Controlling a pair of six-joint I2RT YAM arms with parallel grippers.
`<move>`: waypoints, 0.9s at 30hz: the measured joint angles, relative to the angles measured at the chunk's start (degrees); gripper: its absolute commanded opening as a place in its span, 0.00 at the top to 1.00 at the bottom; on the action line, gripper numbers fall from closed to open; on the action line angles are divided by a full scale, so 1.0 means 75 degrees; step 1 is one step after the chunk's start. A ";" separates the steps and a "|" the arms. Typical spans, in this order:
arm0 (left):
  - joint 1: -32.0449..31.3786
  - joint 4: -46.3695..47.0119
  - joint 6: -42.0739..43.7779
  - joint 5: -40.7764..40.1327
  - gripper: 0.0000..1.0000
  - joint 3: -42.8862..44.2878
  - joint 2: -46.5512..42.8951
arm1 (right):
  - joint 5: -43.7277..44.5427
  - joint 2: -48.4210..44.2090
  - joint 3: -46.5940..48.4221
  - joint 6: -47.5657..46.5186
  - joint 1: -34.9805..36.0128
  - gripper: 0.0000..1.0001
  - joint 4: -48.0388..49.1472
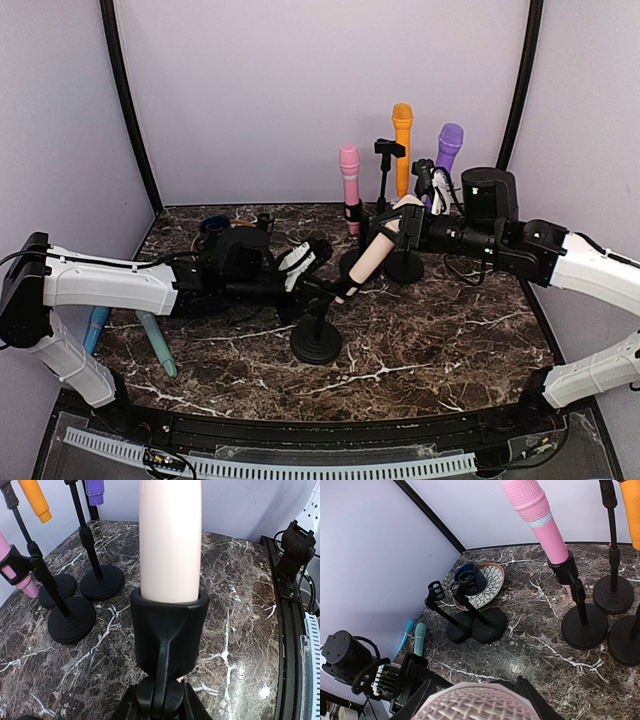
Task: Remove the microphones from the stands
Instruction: Remove the microphone from the microphone stand.
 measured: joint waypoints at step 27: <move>-0.0012 -0.0017 0.0047 0.0029 1.00 0.0000 0.0000 | -0.0912 -0.0455 -0.0353 -0.1346 -0.0146 0.73 0.0685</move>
